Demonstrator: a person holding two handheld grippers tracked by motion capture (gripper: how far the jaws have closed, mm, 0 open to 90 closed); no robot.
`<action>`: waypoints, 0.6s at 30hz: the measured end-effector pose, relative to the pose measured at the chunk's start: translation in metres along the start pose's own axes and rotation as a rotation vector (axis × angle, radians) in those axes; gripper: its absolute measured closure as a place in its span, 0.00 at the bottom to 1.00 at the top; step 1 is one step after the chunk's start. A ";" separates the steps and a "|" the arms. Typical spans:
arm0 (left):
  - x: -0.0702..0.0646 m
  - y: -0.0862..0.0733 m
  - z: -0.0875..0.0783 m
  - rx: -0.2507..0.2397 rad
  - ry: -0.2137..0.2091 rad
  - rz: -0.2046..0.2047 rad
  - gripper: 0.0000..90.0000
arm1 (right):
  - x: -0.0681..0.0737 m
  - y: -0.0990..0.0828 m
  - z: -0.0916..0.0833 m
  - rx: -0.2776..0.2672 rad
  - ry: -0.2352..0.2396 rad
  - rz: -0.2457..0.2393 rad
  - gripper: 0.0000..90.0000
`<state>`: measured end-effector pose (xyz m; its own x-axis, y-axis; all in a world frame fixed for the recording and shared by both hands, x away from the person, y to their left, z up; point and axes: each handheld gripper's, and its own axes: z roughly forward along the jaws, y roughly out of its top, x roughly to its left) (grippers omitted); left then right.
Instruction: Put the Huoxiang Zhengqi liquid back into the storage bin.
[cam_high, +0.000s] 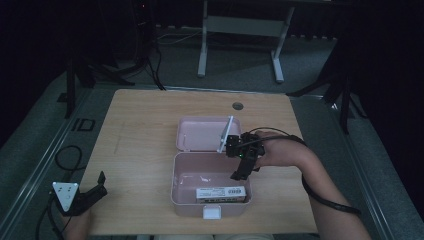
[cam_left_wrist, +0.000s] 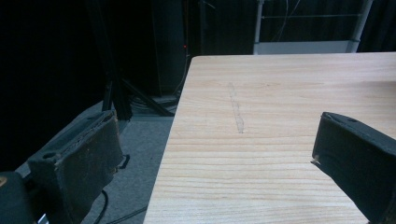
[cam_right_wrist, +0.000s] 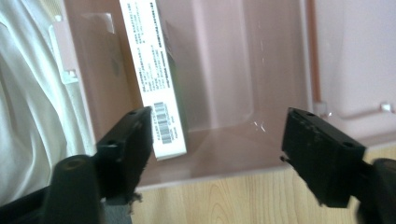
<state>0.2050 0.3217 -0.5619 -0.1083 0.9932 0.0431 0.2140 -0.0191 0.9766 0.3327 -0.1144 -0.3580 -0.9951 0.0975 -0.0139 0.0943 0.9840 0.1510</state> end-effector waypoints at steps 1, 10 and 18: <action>0.000 0.000 0.000 0.001 0.000 -0.001 0.02 | -0.002 -0.003 -0.001 -0.008 0.008 0.008 0.22; 0.000 0.000 0.000 -0.001 -0.001 0.001 0.02 | -0.017 -0.032 0.000 -0.084 -0.057 0.042 0.15; 0.000 0.000 0.000 -0.001 -0.002 0.000 0.02 | -0.031 -0.067 0.013 -0.154 -0.110 0.081 0.15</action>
<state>0.2050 0.3214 -0.5621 -0.1064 0.9934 0.0432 0.2132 -0.0196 0.9768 0.3578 -0.1817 -0.3810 -0.9747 0.1990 -0.1022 0.1597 0.9387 0.3055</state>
